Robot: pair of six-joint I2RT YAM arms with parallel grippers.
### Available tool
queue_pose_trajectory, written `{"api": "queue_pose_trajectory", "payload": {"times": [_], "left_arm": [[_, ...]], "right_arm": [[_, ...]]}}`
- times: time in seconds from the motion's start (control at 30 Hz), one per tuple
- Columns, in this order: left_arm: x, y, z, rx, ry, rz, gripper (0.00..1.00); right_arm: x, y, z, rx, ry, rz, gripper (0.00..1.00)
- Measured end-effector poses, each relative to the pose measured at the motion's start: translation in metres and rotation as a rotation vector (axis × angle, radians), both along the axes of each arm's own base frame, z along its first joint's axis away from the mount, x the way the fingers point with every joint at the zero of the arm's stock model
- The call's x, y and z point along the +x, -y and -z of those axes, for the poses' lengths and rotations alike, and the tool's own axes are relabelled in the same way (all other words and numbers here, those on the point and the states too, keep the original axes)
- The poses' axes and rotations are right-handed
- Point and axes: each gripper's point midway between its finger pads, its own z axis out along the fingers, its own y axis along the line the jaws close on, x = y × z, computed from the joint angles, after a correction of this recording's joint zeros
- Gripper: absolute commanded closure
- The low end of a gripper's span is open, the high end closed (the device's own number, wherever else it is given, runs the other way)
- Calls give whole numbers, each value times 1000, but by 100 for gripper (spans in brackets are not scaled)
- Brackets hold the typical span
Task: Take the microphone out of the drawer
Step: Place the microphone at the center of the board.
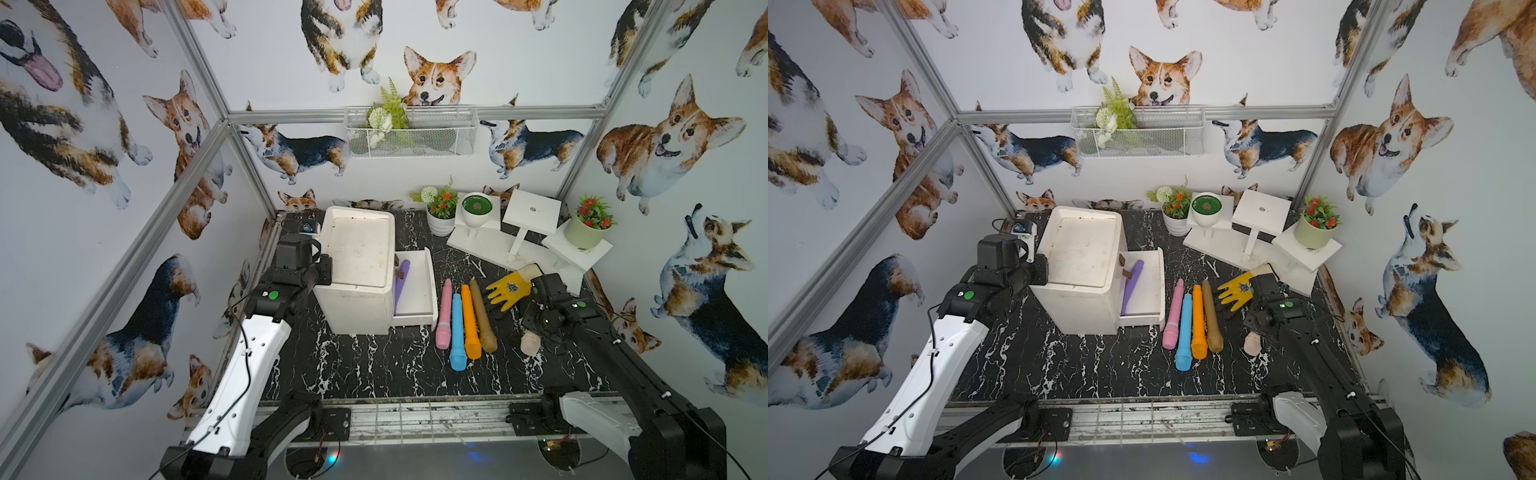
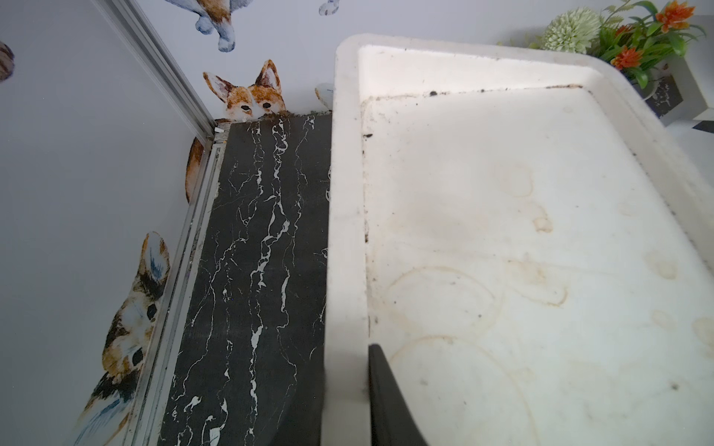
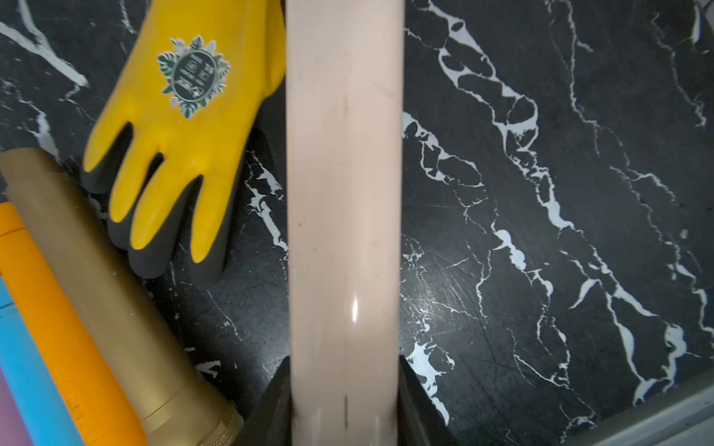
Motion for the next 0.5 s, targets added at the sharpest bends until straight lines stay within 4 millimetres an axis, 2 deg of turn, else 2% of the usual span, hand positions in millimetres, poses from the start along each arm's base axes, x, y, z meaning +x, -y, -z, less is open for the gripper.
{"api": "queue_pose_trajectory", "payload": {"times": [0.13,0.5], "left_arm": [[0,0,0,-1,0,-1,95],[0,0,0,-2,1,0,95]], "right_arm": [[4,8,16,-10,-60,13,73],[9,9,46,12,-163,19,67]]}}
